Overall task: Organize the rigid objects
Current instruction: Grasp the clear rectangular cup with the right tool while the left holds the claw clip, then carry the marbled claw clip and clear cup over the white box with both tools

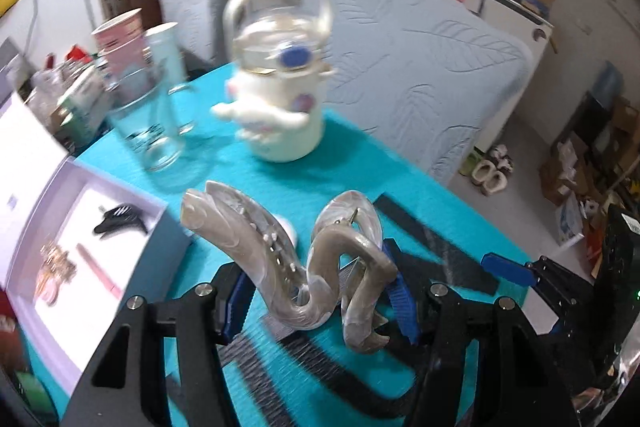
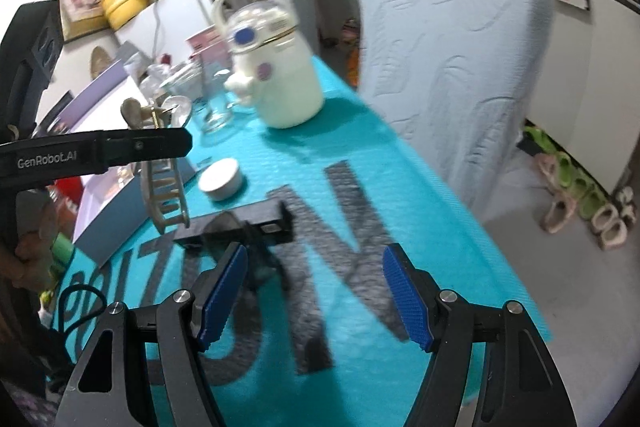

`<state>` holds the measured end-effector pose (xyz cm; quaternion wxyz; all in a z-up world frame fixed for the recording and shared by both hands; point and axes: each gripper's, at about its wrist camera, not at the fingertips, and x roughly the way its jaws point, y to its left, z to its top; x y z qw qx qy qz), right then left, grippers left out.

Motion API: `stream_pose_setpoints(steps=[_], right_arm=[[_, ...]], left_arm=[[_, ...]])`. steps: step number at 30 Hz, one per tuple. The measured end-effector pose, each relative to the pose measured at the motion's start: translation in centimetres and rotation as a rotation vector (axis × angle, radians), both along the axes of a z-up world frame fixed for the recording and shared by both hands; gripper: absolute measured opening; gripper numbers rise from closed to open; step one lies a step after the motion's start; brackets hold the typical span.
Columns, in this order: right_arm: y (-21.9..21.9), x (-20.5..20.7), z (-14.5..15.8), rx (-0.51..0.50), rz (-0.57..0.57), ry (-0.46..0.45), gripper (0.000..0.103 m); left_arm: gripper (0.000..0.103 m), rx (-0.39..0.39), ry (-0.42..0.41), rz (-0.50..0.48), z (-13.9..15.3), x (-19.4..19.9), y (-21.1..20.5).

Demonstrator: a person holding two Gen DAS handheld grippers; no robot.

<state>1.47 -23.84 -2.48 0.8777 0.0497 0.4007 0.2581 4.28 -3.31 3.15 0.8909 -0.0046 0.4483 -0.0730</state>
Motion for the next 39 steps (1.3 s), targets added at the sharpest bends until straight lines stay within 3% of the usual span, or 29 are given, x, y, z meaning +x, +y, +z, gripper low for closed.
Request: stream_pose_setpoints(steps=[14,17,19,22,39], right_arm=[[6.2,0.9,-1.4,-0.054,0.152,-0.002,0.071],[7.1,1.0,-2.1,-0.073,0.161,0.009,0.061],[7.6,1.0,-2.5,-0.098,0.142,0.007,0.044],[7.8,0.8,-2.6,-0.104,0.113,0.005,0.038],[10.7,-2.6,-0.8,-0.116,0.162,-0.042,0.036]], left_arm=[[0.058,-0.036,0.059,0.166,-2.8,-3.7,5.2],[0.058,-0.035,0.072,0.177,-3.5,-4.5,5.9],[0.058,-0.038,0.080,0.181,-3.8,-4.8,6.2],[0.058,-0.042,0.086,0.190,-4.1,-5.0,6.6],[0.058,-0.056,0.072,0.239,-4.4,-9.1,9.1]])
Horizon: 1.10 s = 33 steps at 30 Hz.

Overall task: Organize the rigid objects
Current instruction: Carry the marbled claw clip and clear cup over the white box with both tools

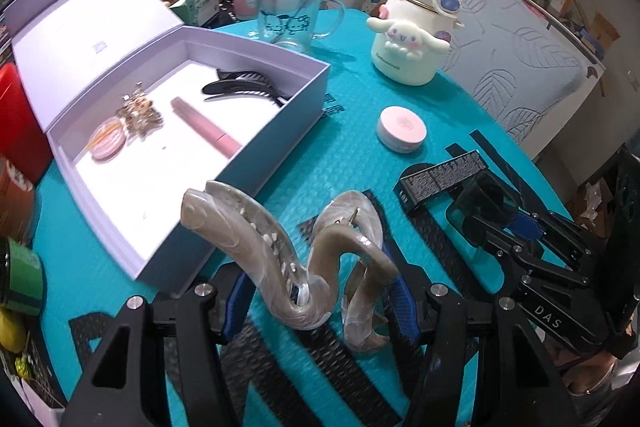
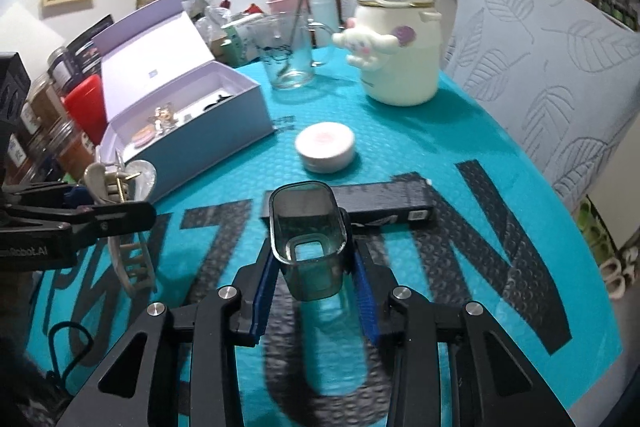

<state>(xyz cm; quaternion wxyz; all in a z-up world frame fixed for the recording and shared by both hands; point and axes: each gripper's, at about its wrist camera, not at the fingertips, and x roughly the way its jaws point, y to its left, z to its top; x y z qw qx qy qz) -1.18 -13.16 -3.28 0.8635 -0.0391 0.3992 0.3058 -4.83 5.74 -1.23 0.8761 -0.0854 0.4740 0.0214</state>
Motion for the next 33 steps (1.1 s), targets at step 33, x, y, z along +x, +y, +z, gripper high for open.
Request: stream_pose_setpoints(steps=[33], right_arm=[[10.9,-9.5,2.3,0.037,0.326,-0.031,0.036]], left_arm=[[0.058,-0.007,-0.087,0.230,1.7,-11.1,7.6]])
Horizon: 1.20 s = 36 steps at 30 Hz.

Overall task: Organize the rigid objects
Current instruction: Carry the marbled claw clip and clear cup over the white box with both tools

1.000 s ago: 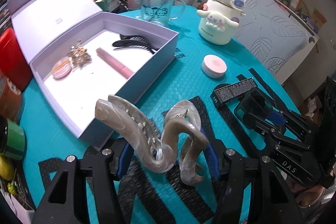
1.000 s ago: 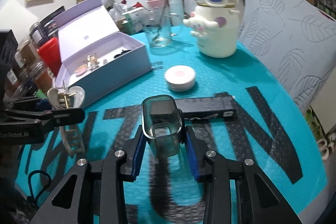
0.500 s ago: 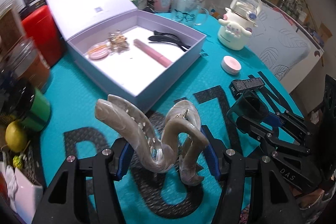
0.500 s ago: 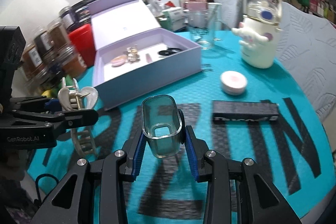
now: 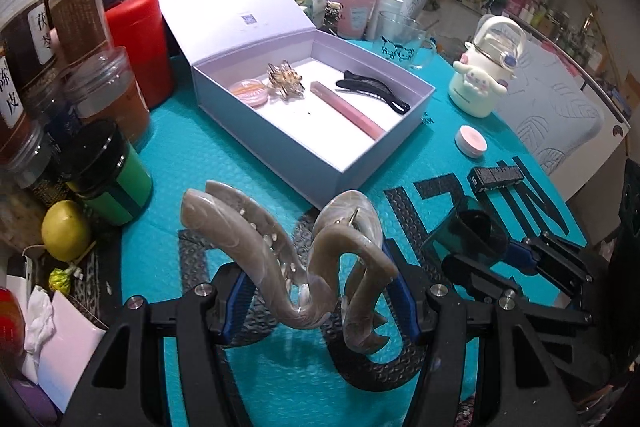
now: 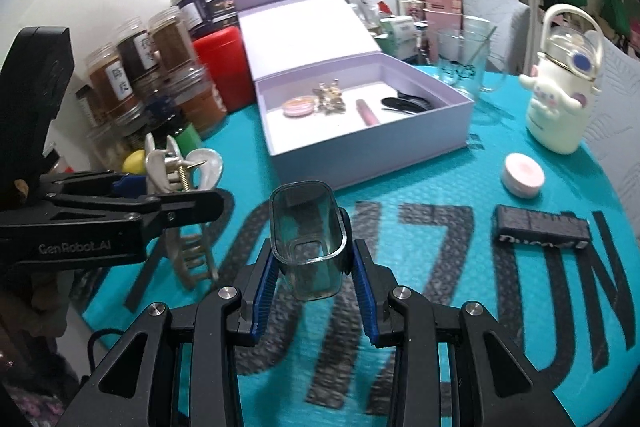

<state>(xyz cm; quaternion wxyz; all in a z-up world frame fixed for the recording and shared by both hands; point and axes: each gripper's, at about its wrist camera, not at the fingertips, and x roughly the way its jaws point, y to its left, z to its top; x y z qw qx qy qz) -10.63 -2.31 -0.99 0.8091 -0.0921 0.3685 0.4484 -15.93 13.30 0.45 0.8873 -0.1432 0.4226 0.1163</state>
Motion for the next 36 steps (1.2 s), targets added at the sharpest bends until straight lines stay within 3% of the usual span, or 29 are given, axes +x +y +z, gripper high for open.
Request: stream_pose_setpoints(steps=[15,36], right_arm=[[1.3,1.4,2.8,0.032,0.034,-0.045,0.036],[5.3,8.5,6.0,0.065,0.084,-0.124,0.036]], left_arm=[[0.058,0.018,-0.053,-0.013,2.4,2.7,1.7],[0.058,0.049,-0.101,-0.030,5.0,9.7,4.7]])
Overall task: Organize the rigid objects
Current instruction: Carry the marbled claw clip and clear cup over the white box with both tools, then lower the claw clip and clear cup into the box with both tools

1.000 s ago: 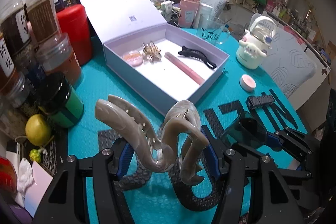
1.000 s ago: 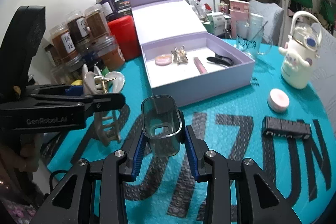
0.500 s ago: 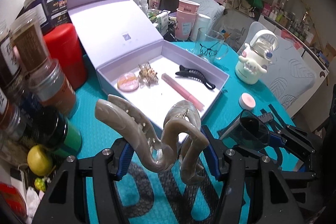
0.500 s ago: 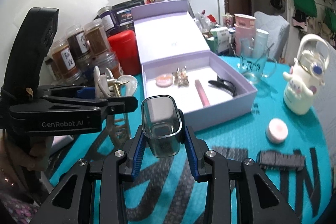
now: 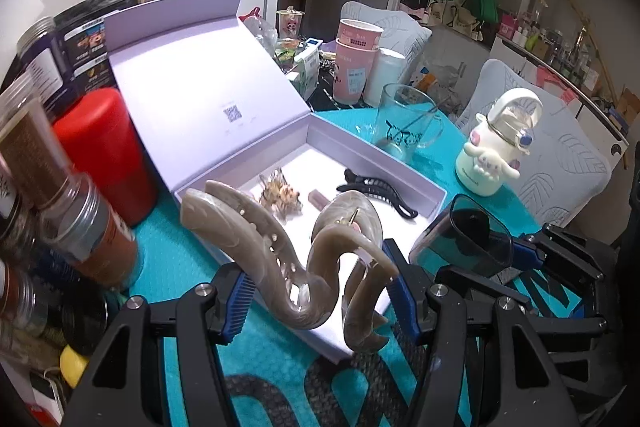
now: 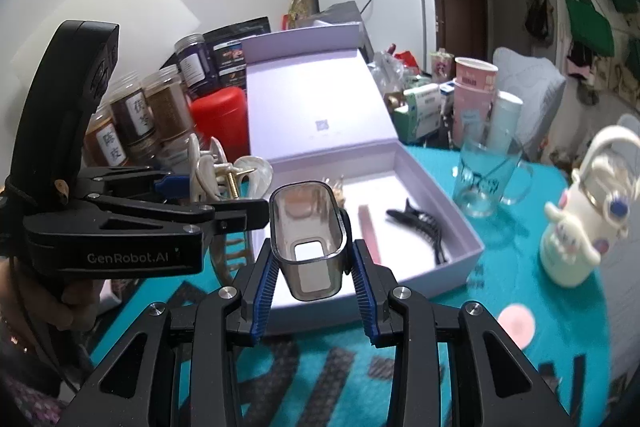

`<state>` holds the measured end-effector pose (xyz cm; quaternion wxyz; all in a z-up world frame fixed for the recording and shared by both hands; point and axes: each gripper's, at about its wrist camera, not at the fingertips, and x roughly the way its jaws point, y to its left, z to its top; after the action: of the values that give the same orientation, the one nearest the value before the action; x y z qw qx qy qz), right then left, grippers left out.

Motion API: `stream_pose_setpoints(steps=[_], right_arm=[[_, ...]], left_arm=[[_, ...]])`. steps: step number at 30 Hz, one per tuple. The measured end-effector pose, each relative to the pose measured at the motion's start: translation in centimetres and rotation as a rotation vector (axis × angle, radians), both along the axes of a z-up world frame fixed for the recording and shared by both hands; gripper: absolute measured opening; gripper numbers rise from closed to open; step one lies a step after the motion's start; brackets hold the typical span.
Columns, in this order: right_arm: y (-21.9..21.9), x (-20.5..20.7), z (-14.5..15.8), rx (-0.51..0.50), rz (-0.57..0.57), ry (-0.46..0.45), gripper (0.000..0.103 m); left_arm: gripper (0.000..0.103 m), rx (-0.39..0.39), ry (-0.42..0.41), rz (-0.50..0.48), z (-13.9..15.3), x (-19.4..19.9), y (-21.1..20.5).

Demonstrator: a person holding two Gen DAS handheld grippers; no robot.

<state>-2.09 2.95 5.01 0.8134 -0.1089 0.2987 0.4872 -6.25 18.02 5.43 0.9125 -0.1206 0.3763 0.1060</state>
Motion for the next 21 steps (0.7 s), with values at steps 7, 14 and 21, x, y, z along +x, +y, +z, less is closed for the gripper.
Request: stream_pose_setpoints(steps=[7,14,21], right_arm=[[1.0,2.6,0.4,-0.006,-0.010,-0.023,0.036],[1.6,5.2,-0.2,-0.008,-0.039,-0.023,0.036],[2.6,7.4,-1.5,-0.032,-0.059,-0.009,0.036]], left_arm=[[0.058,0.000,0.005,0.001,-0.1,2.6,1.3],[0.058,-0.009,0.018,0.030,-1.0,4.5,3.3],[0.058,-0.021,0.044,0.035,-2.3,5.9,4.4]])
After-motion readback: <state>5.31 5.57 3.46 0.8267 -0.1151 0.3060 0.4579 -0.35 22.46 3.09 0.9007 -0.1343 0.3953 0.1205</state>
